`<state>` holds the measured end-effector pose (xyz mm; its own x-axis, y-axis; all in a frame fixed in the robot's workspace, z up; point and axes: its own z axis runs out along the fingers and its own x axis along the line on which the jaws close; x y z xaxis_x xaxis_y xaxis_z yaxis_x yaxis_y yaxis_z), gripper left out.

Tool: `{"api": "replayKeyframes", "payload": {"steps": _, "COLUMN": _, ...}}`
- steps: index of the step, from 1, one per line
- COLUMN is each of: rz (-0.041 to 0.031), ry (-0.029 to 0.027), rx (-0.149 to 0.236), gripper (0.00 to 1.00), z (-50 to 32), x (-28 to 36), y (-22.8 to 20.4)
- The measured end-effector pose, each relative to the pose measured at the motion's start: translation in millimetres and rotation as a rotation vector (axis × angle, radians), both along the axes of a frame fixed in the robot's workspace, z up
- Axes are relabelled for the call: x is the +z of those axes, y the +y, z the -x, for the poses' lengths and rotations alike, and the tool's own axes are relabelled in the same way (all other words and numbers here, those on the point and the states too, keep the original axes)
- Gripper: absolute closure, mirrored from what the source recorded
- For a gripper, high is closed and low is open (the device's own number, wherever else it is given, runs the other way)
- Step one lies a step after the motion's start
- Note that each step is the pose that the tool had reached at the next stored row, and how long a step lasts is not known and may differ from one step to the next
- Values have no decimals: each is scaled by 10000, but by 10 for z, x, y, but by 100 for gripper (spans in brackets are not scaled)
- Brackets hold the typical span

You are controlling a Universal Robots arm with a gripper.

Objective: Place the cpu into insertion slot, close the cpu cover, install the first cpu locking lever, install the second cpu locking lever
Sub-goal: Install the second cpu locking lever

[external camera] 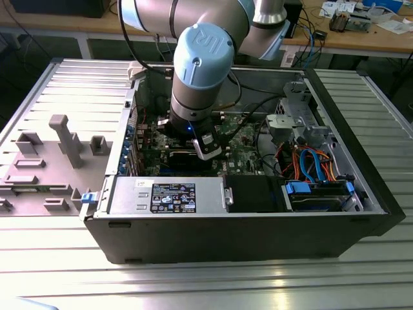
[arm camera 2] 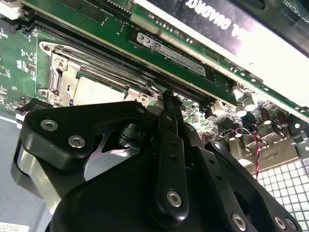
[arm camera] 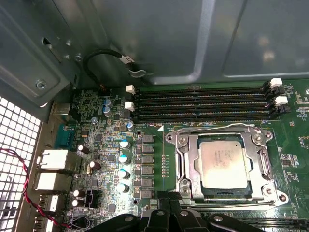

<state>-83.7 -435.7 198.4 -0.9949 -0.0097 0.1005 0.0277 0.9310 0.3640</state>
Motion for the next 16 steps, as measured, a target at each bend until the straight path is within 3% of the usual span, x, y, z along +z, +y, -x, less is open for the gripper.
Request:
{"api": "replayKeyframes", "payload": {"steps": 3, "rz": 1, "ry": 1, "rx": 1, "gripper": 89, "z": 0, "x": 16, "y": 0}}
{"api": "replayKeyframes", "payload": {"steps": 9, "rz": 0, "ry": 1, "rx": 0, "gripper": 89, "z": 0, "x": 119, "y": 0}}
{"api": "replayKeyframes", "payload": {"steps": 16, "rz": 0, "ry": 0, "rx": 0, "gripper": 89, "z": 0, "x": 129, "y": 0}}
